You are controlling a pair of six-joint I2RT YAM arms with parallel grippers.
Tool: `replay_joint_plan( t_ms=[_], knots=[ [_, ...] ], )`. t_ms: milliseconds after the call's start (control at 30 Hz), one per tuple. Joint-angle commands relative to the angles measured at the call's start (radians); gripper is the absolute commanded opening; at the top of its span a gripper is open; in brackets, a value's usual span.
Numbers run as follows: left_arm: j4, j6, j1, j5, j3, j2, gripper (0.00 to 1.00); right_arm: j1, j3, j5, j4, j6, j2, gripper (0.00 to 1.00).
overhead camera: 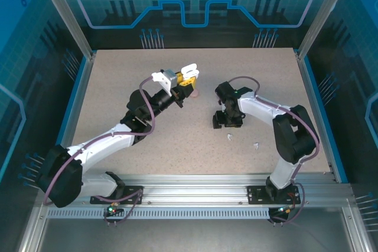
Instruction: Insert the wireless bluetooth earbuds into the charging case
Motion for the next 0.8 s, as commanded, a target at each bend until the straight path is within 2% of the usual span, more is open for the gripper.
replay_joint_plan(
  t_ms=[0, 767],
  knots=[
    [0.007, 0.017, -0.006, 0.015, 0.033, -0.031, 0.0, -0.002, 0.003, -0.002, -0.056, -0.043, 0.025, 0.61],
    [0.025, 0.007, -0.006, 0.019, 0.046, 0.002, 0.0, -0.008, -0.112, 0.039, -0.029, 0.08, -0.014, 0.57]
  ],
)
